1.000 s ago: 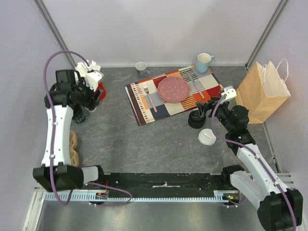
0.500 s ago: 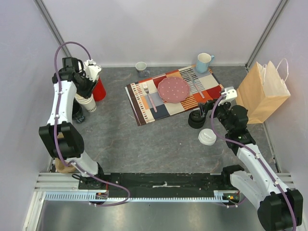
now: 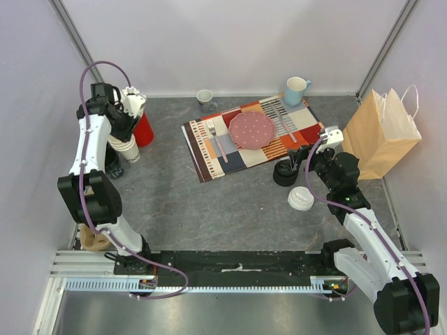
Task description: Pack the takeout coffee
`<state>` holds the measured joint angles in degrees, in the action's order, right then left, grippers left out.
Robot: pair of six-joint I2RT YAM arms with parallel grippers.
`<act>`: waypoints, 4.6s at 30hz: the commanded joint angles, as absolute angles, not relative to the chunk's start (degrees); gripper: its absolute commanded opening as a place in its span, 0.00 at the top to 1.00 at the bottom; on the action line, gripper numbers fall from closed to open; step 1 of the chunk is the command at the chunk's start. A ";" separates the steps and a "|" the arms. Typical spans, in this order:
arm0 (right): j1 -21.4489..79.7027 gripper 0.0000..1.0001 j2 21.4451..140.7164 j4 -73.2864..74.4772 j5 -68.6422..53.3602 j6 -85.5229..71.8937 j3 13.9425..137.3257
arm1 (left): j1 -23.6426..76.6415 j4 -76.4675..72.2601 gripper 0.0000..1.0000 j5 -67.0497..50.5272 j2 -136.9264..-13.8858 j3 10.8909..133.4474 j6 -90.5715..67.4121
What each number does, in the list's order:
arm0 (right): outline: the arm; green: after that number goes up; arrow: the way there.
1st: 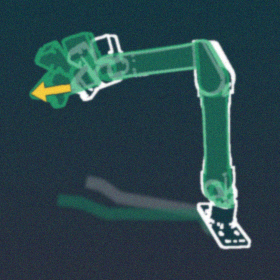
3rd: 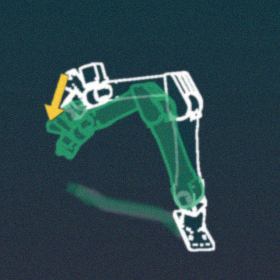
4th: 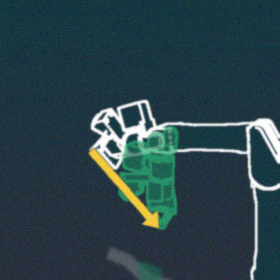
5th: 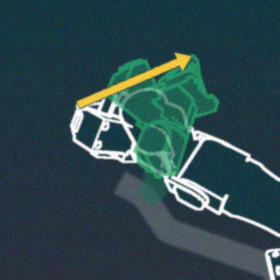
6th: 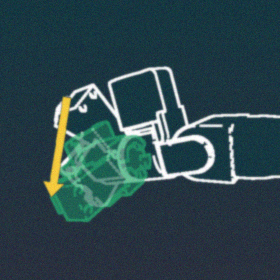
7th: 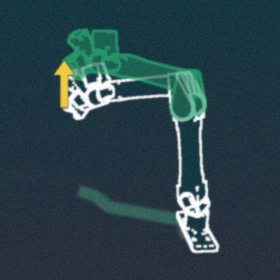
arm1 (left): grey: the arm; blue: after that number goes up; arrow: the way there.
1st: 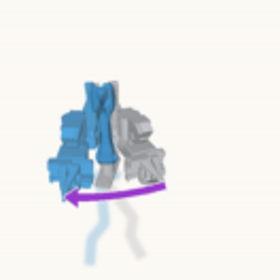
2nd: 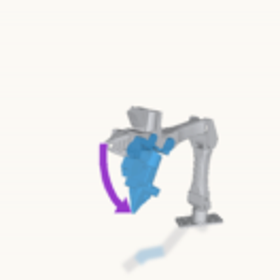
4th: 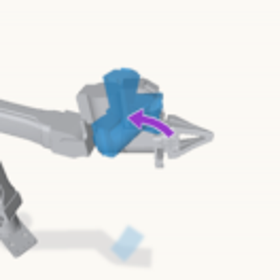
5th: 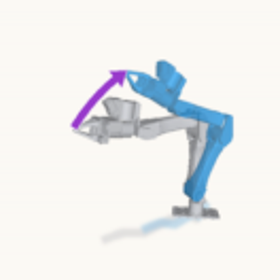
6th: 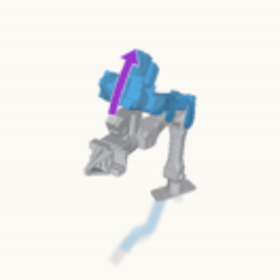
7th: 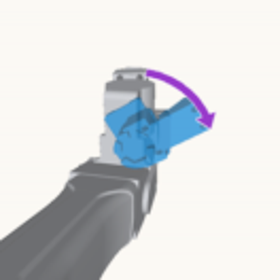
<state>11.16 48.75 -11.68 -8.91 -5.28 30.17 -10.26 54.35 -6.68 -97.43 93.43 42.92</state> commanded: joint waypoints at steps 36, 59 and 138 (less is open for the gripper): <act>11.43 0.12 47.99 -12.39 -9.49 -4.57 31.29 | -10.37 58.80 0.98 -1.85 -97.47 102.83 42.36; 11.42 0.12 48.34 -10.90 -10.46 -5.71 33.31 | 11.01 71.20 0.98 -5.13 -83.24 114.45 32.80; 11.51 0.11 47.72 -2.37 -12.04 -5.45 36.04 | -19.07 39.99 0.33 -5.27 -84.10 73.65 35.86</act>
